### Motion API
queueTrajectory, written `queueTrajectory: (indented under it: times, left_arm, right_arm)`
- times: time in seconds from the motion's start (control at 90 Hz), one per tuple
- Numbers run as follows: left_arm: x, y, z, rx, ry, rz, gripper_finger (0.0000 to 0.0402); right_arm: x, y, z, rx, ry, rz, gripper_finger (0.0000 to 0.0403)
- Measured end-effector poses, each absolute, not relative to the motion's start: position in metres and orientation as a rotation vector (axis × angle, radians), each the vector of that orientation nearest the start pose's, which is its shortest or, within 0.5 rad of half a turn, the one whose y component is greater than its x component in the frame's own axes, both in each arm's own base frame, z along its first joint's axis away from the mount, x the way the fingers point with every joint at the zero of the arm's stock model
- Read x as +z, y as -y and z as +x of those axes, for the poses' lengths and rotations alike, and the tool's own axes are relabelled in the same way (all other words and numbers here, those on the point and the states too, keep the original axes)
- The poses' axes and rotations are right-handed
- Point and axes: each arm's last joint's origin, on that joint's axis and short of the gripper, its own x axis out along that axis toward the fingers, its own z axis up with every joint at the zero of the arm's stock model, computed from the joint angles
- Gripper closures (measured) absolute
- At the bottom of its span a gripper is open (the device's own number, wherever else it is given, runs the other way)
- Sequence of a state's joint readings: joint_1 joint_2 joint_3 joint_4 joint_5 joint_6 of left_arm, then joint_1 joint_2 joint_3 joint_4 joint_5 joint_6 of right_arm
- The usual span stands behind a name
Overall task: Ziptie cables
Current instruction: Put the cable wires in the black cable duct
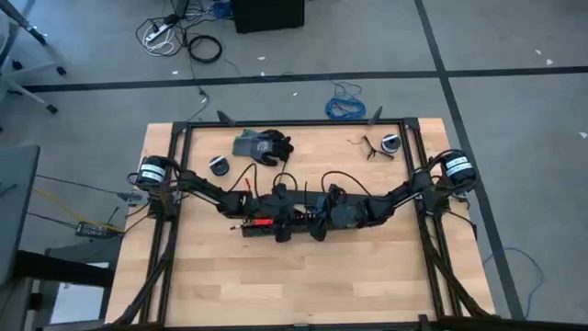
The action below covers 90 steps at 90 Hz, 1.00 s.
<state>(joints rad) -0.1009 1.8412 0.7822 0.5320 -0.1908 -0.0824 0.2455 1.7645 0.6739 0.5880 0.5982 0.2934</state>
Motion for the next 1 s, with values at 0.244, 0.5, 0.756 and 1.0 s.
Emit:
queueTrajectory:
  times: [0.244, 0.5, 0.756, 1.0]
  left_arm:
    - [0.127, 0.029, 0.346, 0.110, -0.491, -0.003, 0.0401]
    - [0.127, 0.029, 0.346, 0.112, -0.493, 0.021, 0.0401]
    - [0.130, 0.036, 0.346, 0.097, -0.464, 0.063, 0.0401]
    - [0.133, 0.038, 0.348, 0.079, -0.428, 0.097, 0.0401]
  right_arm:
    - [0.132, -0.062, 0.314, -0.400, -0.370, 0.083, 0.0402]
    - [0.134, -0.062, 0.314, -0.374, -0.357, 0.079, 0.0402]
    - [0.125, -0.061, 0.297, -0.368, -0.274, 0.126, 0.0403]
    - [0.119, -0.049, 0.275, -0.309, -0.163, 0.248, 0.0403]
